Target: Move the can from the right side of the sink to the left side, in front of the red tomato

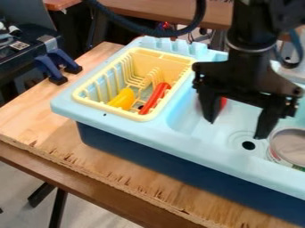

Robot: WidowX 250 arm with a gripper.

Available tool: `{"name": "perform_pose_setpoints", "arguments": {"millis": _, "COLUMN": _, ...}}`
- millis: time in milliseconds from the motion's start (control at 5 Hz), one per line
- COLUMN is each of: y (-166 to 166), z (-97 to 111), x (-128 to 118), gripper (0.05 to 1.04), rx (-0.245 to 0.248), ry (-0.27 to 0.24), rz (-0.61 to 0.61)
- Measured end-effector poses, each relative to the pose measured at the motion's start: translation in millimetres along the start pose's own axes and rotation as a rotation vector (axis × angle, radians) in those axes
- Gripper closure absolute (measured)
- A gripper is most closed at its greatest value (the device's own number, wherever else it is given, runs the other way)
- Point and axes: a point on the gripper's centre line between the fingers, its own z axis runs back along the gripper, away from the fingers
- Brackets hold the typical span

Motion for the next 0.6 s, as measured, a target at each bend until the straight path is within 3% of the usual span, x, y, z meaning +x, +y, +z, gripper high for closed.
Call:
{"name": "perform_pose_setpoints", "arguments": {"millis": 200, "y": -24.5, "z": 1.9, "x": 15.7, "gripper": 0.081, "rx": -0.095, "ry": -0.064, "rz": -0.026}}
{"name": "perform_pose_setpoints", "arguments": {"millis": 400, "y": -55.3, "z": -29.6, "x": 30.6, "gripper": 0.081, "rx": -0.187, "ry": -0.005, "rz": -0.021}}
{"name": "perform_pose_setpoints", "arguments": {"millis": 600, "y": -63.2, "z": -32.8, "x": 38.7, "gripper": 0.081, "rx": -0.269, "ry": -0.019, "rz": 0.033}}
